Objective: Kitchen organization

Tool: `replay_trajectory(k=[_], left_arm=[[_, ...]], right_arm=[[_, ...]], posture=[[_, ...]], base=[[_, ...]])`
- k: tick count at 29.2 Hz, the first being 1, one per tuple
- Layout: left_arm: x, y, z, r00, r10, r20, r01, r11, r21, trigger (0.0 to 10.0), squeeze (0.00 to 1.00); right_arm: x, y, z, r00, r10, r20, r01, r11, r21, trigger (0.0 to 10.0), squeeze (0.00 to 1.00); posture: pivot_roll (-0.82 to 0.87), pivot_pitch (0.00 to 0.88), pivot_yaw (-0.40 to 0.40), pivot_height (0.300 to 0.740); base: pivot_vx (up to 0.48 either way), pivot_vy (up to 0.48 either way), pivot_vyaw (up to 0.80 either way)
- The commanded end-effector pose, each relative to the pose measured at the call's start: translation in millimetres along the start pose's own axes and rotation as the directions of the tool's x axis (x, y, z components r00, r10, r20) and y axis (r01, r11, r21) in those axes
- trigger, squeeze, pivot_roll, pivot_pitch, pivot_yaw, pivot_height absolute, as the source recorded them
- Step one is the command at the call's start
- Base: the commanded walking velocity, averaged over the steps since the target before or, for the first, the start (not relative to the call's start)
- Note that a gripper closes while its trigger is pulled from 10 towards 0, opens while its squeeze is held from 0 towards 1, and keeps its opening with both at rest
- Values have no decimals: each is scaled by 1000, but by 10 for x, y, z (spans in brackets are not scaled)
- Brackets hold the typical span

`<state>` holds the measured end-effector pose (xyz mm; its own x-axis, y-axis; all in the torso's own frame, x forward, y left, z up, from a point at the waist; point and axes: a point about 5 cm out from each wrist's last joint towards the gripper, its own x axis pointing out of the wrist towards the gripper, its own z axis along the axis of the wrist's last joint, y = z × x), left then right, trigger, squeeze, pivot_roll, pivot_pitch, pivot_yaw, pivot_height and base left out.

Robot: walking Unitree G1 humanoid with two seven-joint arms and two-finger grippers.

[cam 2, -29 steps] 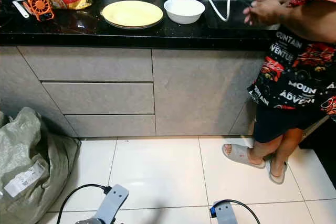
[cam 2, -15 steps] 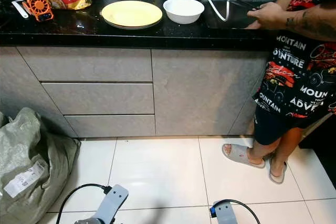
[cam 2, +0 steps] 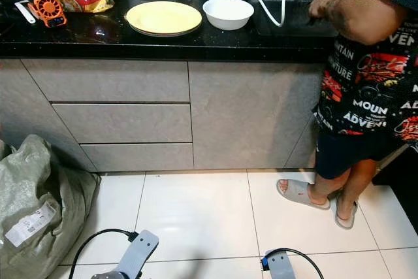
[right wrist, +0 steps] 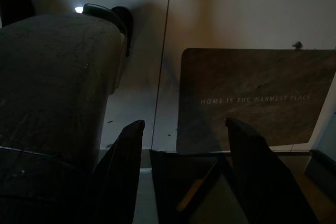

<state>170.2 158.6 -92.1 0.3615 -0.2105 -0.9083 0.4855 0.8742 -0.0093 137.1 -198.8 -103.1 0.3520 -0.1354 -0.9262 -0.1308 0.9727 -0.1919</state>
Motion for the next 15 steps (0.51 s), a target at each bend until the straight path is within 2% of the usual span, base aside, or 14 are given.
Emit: replay_trajectory(k=[1,15], left_arm=[[-12,-6,-141,998,-11,-58,11,1000,9,10000,0],[-14,-3,-144,998,-14,-60,15,1000,12,10000,0]], right_arm=[[-2,11,-49,1000,5,-20,-5,1000,6,10000,0],[-2,11,-58,1000,7,-23,-7,1000,7,10000,0]], posture=[[4,81,2,740],[4,85,3,740]], base=[[0,0,0],[0,0,0]])
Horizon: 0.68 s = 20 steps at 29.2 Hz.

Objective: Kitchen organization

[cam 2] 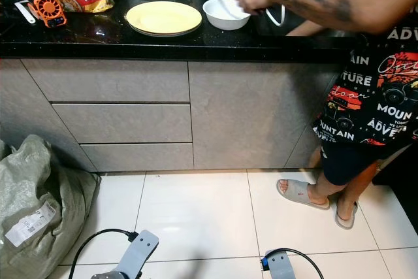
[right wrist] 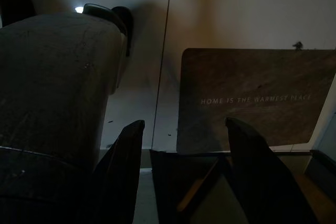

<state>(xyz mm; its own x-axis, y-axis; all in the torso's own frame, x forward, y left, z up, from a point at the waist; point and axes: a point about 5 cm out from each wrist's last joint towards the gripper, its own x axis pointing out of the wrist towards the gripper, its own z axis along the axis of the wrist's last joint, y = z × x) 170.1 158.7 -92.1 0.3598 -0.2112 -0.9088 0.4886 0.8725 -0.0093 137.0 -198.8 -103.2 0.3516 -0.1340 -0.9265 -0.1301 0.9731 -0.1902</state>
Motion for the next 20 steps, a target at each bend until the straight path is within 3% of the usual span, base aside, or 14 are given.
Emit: replay_trajectory(k=[1,20], left_arm=[[-14,-3,-144,998,-14,-59,14,1000,9,10000,0],[-15,5,-133,998,-15,-61,16,1000,26,10000,0]], right_arm=[[-2,10,-57,1000,6,-23,-6,1000,5,10000,0],[-1,13,-40,1000,10,-19,-10,1000,-11,10000,0]], posture=[[5,83,3,740],[11,65,-2,740]], base=[[0,0,0],[0,0,0]])
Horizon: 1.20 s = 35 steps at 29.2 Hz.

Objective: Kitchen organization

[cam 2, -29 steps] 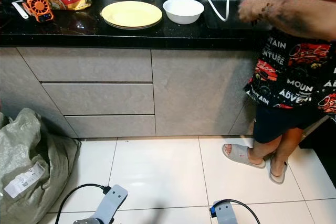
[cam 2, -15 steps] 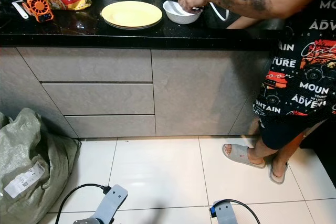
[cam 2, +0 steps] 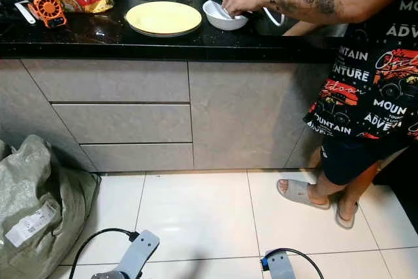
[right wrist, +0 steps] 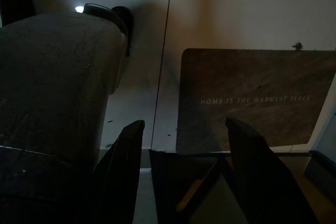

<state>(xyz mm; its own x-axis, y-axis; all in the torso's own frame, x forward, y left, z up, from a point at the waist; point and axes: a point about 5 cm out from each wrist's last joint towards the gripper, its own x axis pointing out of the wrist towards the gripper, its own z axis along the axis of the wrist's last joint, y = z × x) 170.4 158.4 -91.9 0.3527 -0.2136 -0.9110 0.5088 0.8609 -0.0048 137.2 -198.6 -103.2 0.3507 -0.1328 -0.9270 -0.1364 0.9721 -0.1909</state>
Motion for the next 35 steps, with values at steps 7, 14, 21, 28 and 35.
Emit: replay_trajectory(k=[7,14,21,28,35], left_arm=[[-14,4,-133,998,-10,-54,11,1000,8,10000,0],[-13,-1,-134,998,-14,-56,15,1000,8,10000,0],[-13,-6,-138,998,-17,-58,17,1000,6,10000,0],[-11,-14,-139,998,-21,-58,21,1000,6,10000,0],[-10,-15,-139,998,-20,-58,20,1000,5,10000,0]], right_arm=[[-1,11,-36,1000,8,-16,-8,1000,-8,10000,0],[-1,10,-37,1000,9,-17,-9,1000,-8,10000,0],[-1,6,-43,1000,7,-19,-8,1000,-9,10000,0],[-1,1,-48,1000,8,-20,-8,1000,-9,10000,0],[-1,0,-49,1000,8,-21,-8,1000,-10,10000,0]], posture=[[12,60,-1,740],[12,63,0,740],[12,69,-1,740],[11,71,-1,740],[14,72,-2,740]], base=[[0,0,0],[0,0,0],[0,0,0],[0,0,0],[0,0,0]])
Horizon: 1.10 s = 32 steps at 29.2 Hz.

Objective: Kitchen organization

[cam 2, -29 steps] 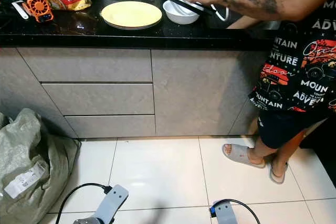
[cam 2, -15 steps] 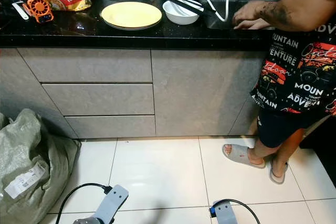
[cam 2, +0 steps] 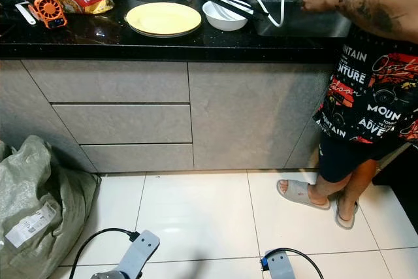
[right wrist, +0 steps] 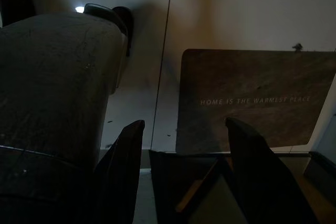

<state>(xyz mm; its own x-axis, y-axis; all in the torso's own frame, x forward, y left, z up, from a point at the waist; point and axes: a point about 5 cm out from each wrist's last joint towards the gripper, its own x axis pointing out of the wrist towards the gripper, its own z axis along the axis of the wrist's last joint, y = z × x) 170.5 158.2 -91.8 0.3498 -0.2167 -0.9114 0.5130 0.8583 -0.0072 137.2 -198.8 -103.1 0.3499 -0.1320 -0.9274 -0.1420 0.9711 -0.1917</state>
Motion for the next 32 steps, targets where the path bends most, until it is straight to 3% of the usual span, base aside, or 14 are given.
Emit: replay_trajectory(k=[1,32], left_arm=[[-10,-14,-142,998,-16,-57,16,1000,2,10000,0],[-15,-4,-148,998,-19,-60,19,1000,-1,10000,0]], right_arm=[[-1,2,-49,1000,7,-20,-7,1000,-5,10000,0],[-1,15,-47,1000,9,-23,-9,1000,-5,10000,0]], posture=[[14,72,-2,740],[12,76,4,740]], base=[[0,0,0],[0,0,0]])
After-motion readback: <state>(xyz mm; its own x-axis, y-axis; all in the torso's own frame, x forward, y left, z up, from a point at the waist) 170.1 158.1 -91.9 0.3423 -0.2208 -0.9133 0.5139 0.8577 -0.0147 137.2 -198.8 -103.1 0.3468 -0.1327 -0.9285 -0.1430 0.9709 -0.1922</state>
